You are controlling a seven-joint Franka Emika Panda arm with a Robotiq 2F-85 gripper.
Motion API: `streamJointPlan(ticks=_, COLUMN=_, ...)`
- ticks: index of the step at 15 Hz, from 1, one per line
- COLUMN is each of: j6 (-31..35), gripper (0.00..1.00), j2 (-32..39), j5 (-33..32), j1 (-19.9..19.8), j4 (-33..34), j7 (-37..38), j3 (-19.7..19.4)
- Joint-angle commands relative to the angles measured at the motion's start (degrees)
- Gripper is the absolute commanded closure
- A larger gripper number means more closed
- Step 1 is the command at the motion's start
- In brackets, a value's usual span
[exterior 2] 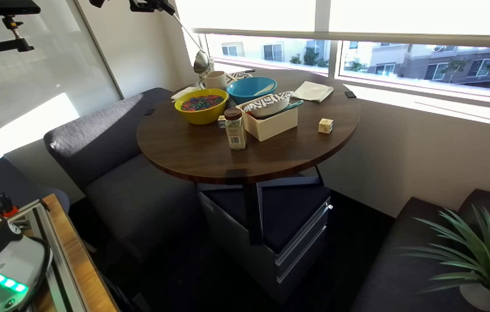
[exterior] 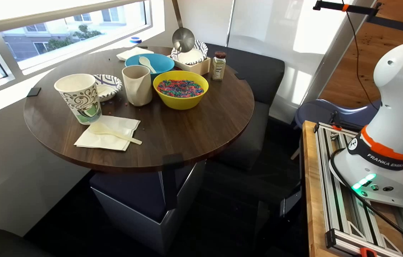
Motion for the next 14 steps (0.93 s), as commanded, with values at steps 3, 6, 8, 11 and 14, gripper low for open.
streamJointPlan(ticks=3, j6=2.60, gripper=0.99, j2=-2.56, j5=5.27, j1=-6.42, j4=-0.55, j7=2.46, j3=2.51)
streamJointPlan(ticks=6, j6=2.27, gripper=0.99, j2=-6.11, j5=9.02, j1=-9.20, j4=-1.89, j7=2.69, j3=5.37)
streamJointPlan(ticks=8, j6=2.30, gripper=0.99, j2=-7.51, j5=10.24, j1=-11.60, j4=-2.26, j7=3.38, j3=7.83)
streamJointPlan(ticks=11, j6=2.74, gripper=0.99, j2=-9.12, j5=9.54, j1=-16.85, j4=-2.29, j7=5.08, j3=12.94)
streamJointPlan(ticks=14, j6=2.07, gripper=0.99, j2=-11.19, j5=8.88, j1=-22.39, j4=-1.97, j7=6.47, j3=18.66)
